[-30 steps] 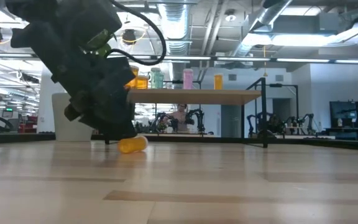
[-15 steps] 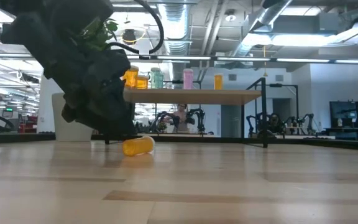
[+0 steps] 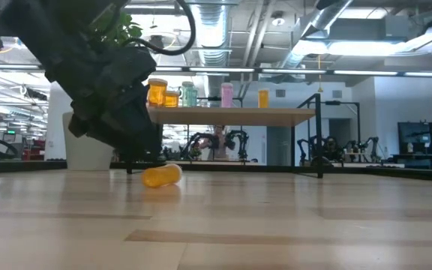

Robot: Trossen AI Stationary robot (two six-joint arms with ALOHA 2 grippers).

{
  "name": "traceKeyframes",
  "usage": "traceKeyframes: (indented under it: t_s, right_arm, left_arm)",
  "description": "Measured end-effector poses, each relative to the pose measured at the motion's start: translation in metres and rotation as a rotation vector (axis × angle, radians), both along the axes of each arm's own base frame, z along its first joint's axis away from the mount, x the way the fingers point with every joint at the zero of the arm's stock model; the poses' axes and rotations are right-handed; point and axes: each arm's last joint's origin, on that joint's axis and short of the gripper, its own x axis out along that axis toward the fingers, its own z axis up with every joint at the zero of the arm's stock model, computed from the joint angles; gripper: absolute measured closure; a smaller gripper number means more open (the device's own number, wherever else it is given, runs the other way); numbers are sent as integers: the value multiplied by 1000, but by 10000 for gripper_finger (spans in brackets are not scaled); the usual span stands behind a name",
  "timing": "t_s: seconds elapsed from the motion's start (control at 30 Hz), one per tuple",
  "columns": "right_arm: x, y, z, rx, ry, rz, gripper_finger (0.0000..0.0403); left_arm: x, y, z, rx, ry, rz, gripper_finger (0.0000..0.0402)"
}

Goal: Pick and place medicine bottles onto shelf by color
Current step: Put the small orange pill bottle on the shelf aligned with the other small orange pill bottles

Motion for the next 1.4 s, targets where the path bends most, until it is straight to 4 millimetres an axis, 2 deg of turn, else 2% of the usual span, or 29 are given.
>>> traceKeyframes:
  t_s: [0.5,0.9,1.03,1.17,1.3,1.4]
  right_arm:
    - [0,0,0,1,-5,-7,159]
    - [0,-1,0,-12,-11,-17,159]
    - [0,-1,0,-11,-12,-17,159]
    - [0,0,1,-10,-15,-17,159]
    - [0,0,1,-9,-16,-17,159]
    - [0,0,1,-10,-15,-17,159]
  left_arm:
    - [1,-9,4,-7,-51,-11,213]
    - [0,-9,2,30,-32,-8,213]
    - [7,-12,-13,31,-22,-49,204]
    - [18,-14,-35,16,-12,-71,178]
    - [27,-14,-44,50,41,-50,157]
    - [31,-15,-45,82,77,-71,154]
